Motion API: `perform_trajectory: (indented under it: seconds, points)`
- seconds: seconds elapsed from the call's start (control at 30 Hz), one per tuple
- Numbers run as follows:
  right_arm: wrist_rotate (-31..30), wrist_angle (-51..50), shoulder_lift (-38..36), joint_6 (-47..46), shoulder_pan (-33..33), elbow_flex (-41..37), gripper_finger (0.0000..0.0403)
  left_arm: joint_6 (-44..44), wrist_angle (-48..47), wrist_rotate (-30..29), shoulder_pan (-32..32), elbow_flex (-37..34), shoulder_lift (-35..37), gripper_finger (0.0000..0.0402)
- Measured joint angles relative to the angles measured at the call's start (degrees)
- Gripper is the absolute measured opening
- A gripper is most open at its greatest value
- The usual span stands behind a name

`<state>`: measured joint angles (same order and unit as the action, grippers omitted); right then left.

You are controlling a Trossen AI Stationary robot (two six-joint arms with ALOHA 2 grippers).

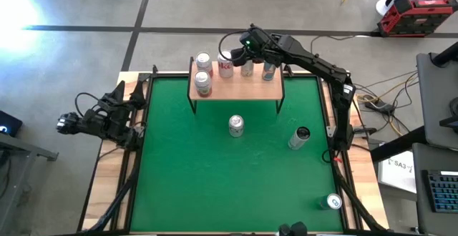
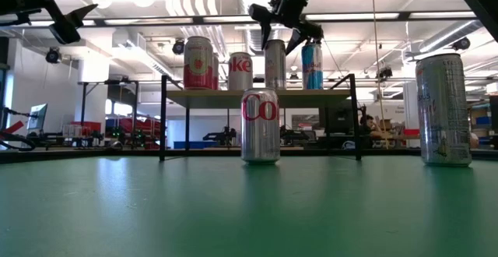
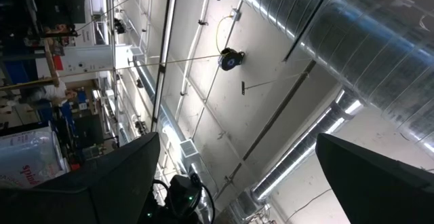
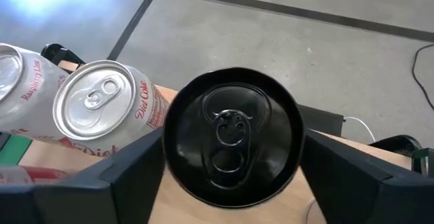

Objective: Place canned beverage on shelf
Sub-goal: Adjust the white-yellow soda can on the shelf

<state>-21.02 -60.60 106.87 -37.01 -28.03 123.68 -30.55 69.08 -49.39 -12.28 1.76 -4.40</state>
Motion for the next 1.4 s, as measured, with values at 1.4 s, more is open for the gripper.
perform_trajectory:
  seconds: [1.4]
  points:
    - [9.66,-0.89,-2.36,16.06,-1.18,-0.35,0.0256,0.0,-0.16,0.0,0.01,0.0,0.0,0.038]
